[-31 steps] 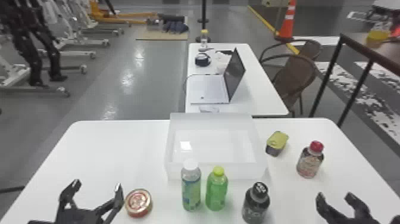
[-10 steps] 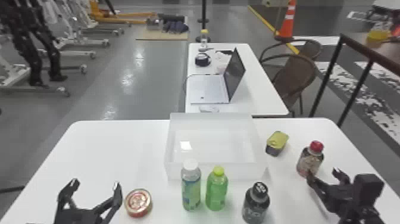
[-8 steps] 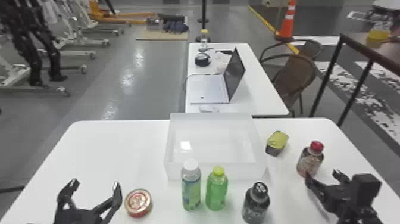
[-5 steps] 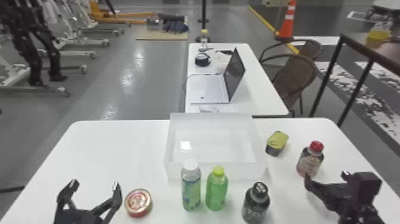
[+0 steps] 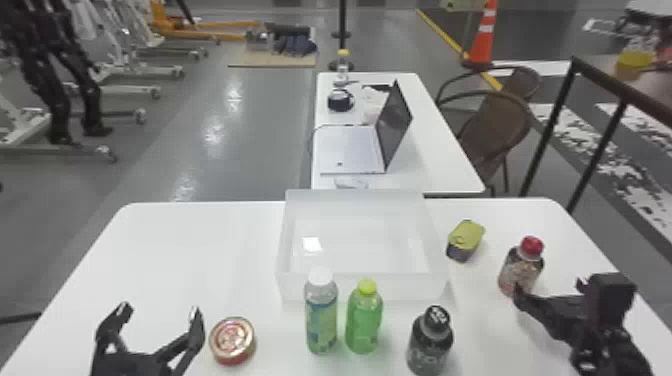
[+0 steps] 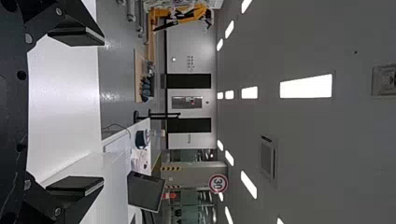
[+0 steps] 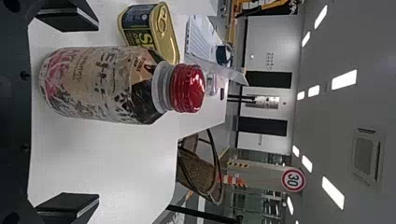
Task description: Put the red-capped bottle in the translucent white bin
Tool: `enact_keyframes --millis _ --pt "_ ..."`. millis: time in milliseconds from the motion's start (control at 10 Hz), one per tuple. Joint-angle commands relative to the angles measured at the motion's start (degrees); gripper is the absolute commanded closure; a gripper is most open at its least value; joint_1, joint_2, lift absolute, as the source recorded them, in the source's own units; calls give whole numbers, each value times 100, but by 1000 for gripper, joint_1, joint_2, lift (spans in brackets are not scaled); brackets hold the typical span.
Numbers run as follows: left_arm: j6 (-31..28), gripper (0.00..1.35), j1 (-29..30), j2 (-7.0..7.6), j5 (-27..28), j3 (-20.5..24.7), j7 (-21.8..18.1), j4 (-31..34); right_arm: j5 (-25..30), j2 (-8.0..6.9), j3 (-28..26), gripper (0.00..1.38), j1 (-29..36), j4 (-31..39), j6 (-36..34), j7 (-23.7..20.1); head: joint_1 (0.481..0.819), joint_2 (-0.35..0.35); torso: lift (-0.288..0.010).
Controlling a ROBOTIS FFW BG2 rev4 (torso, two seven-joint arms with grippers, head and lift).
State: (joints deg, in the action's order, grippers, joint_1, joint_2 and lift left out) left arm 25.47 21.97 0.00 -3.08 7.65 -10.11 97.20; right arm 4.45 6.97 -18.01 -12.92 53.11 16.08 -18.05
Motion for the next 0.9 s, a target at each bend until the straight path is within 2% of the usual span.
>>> enact_keyframes --millis 0,500,600,800 --pt "11 233 0 -15 -17 0 -9 -8 -50 32 8 -2 -194 -186 1 -41 549 0 -100" --pt "116 233 -44 -15 -96 0 0 -61 -173 50 140 -2 -695 -854 18 -322 549 0 -100" --pt "116 233 -44 -15 -114 0 0 -78 -138 59 140 194 -800 -1004 1 -392 549 0 -100" --pt "125 233 -61 -15 -140 0 0 -105 -59 111 175 415 -932 -1162 1 -471 549 0 -100"
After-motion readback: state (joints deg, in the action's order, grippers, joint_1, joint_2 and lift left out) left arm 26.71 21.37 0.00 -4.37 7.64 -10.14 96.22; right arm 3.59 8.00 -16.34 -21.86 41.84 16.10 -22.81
